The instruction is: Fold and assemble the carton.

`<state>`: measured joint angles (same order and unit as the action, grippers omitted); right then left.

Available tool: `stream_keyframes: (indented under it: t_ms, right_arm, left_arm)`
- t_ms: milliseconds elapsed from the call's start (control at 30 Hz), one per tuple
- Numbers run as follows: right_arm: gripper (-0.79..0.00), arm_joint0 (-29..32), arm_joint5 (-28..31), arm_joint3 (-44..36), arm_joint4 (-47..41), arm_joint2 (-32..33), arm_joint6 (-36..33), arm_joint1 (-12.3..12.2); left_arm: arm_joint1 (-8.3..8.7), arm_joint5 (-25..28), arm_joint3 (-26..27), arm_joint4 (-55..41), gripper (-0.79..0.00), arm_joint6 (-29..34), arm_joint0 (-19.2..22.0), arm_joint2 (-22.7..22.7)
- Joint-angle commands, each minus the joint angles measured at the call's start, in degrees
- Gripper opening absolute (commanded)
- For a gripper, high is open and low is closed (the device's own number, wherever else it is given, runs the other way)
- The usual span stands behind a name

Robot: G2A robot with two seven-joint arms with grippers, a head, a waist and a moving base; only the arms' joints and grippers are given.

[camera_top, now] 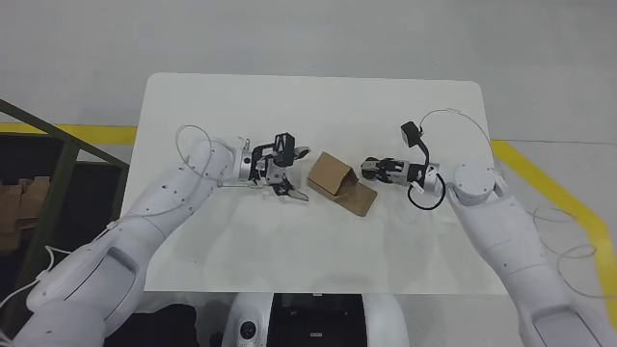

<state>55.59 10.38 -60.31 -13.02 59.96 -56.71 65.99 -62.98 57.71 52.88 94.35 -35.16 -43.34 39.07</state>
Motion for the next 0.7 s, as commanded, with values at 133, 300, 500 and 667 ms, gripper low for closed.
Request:
stream_keyframes:
  t_ms: [133,300,500,667]
  right_arm:
    - [-0.785,3.43,-2.75,-4.25,0.11,1.96,-0.51,-0.92]
    - [-0.785,7.48,-5.87,-11.09,4.16,3.68,-3.38,-2.34]
    - [-0.785,10.11,-9.15,-15.76,5.24,3.79,-4.01,-2.86]
    - [-0.785,8.44,-7.89,-12.94,3.11,2.07,-2.75,-2.15]
  left_arm:
    - [0.72,-0.78,0.28,2.25,0.0,-1.22,1.34,1.14]
    - [0.94,-0.68,0.15,2.94,0.0,-1.76,1.66,1.32]
    - [0.98,-0.99,-0.35,2.78,0.0,-1.98,1.56,1.41]
    - [0.97,-1.28,-0.04,2.65,0.0,-1.86,1.62,1.47]
